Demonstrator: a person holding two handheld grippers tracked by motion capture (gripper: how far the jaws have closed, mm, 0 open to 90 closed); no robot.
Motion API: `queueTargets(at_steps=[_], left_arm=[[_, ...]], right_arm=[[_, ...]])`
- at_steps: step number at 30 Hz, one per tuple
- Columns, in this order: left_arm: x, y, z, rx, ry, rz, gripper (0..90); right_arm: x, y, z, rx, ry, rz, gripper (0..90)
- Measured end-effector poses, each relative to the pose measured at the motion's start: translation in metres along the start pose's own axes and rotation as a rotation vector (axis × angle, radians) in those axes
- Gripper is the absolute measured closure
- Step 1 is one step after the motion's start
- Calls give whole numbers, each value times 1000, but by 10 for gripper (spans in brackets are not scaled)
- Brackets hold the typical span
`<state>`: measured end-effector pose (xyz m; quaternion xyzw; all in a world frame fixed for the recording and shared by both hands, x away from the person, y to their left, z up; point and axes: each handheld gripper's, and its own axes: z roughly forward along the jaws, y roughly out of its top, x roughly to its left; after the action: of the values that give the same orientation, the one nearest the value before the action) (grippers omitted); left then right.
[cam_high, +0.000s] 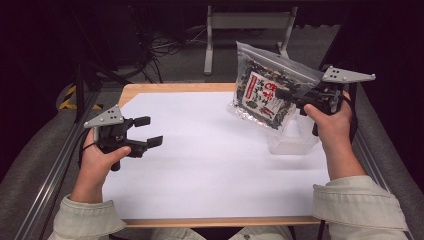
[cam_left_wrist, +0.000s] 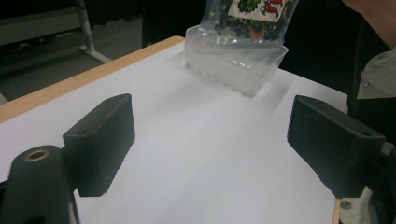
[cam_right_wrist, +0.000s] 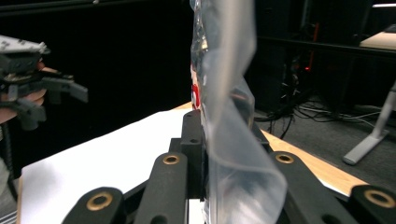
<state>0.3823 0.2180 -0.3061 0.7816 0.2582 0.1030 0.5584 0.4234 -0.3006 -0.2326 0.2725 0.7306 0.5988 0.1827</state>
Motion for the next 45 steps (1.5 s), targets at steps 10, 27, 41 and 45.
queueTargets(at_steps=[10,27,41,45], left_arm=[[1,-1,0,-7,-15,10,148],[5,-3,3,-21,-22,-2,96],[6,-5,5,-23,-13,0,85],[6,-5,6,-21,-11,10,84]], right_arm=[[-21,8,-13,-13,-80,6,762],[-49,7,-27,2,-220,9,761],[-66,-7,-38,9,-309,19,761],[-69,-10,-39,16,-333,13,761]])
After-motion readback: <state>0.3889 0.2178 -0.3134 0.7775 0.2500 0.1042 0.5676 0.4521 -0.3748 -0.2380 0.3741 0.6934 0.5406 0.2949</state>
